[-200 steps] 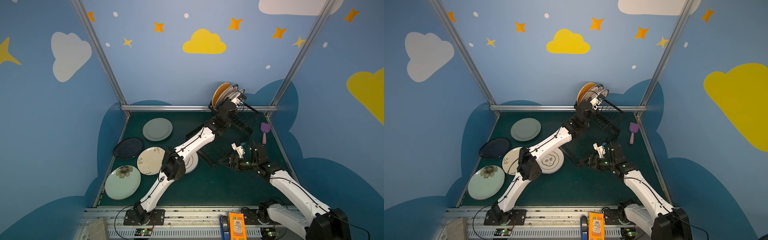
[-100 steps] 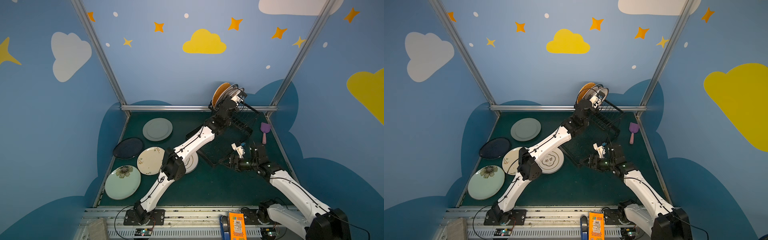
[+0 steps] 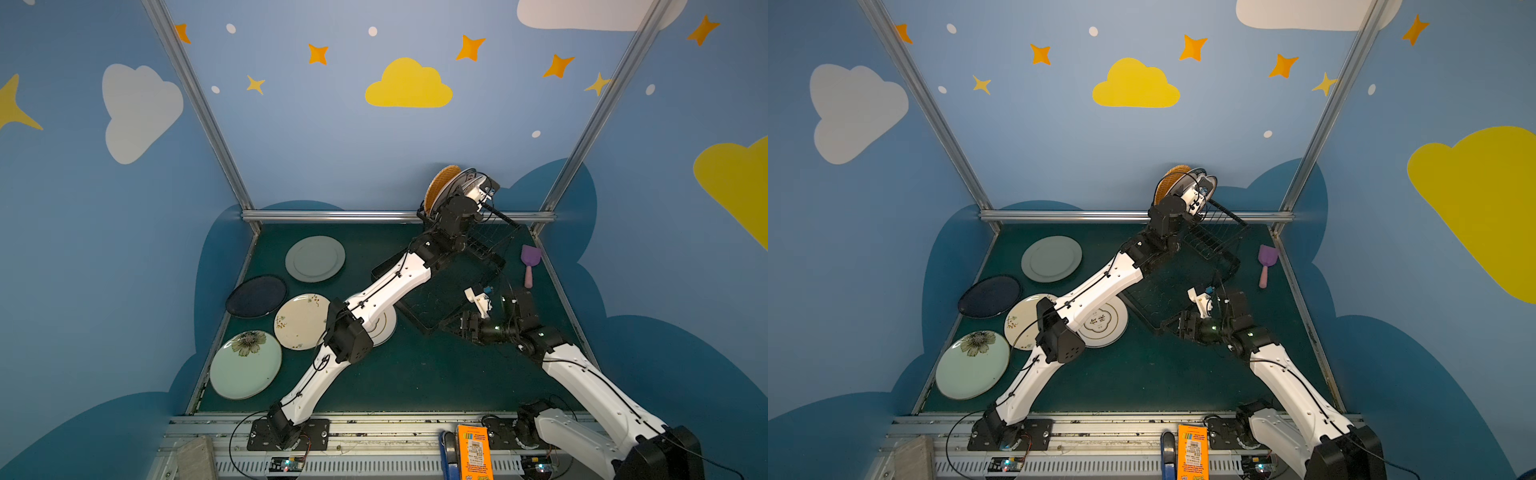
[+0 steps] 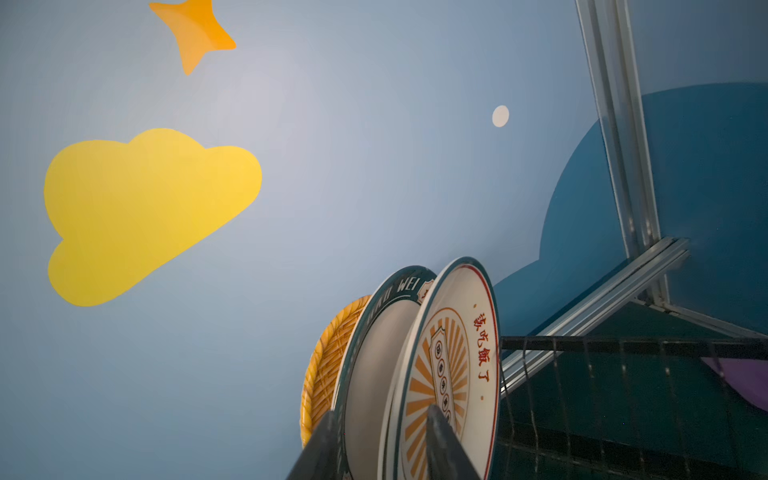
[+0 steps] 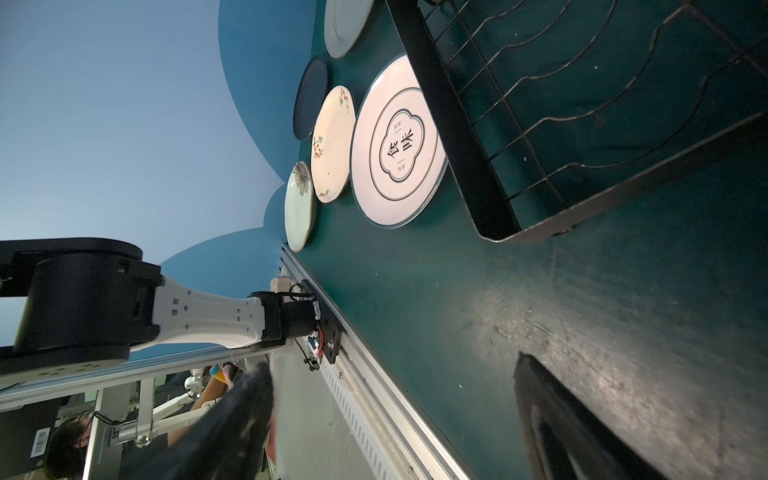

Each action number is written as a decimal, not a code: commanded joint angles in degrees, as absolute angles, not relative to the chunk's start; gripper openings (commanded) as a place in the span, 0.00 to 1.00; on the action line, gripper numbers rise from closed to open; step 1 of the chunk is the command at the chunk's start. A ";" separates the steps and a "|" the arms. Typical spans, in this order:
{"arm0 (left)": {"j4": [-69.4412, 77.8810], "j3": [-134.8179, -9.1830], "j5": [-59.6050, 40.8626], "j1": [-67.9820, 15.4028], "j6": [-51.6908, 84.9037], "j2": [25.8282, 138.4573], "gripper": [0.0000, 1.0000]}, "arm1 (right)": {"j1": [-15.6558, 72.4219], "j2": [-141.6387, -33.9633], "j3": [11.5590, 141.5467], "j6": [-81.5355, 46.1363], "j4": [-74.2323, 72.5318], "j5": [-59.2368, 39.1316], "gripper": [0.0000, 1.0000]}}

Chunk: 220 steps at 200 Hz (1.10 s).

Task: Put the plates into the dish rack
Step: 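Open left gripper and withdraw while right gripper reaches for the white plate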

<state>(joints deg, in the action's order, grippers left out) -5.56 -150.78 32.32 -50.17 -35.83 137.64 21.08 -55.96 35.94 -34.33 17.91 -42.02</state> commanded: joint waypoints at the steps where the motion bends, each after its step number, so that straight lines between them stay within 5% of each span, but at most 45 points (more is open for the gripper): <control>1: -10.30 -153.70 32.06 -51.03 -31.44 132.97 0.37 | 20.83 -54.87 35.95 -32.93 19.94 -40.41 0.89; 67: -25.44 -144.86 28.48 -52.53 -14.14 118.58 0.35 | 21.47 -56.51 36.71 -30.76 19.89 -39.28 0.89; 144: -22.75 -95.89 16.64 -48.29 12.06 82.08 0.46 | 29.52 -62.75 36.57 -32.96 12.19 -36.51 0.88; 192: -27.57 -68.89 3.01 -34.44 26.55 58.64 0.71 | 35.90 -70.52 38.13 -35.11 5.23 -33.79 0.89; 220: -29.38 -56.99 -8.14 -25.61 30.21 46.90 1.00 | 39.26 -77.73 42.79 -35.81 5.95 -32.97 0.87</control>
<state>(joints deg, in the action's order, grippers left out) -26.26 -63.64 4.16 -30.79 23.40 53.82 37.06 -73.32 38.00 -34.76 8.21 -34.63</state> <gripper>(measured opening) 0.918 0.880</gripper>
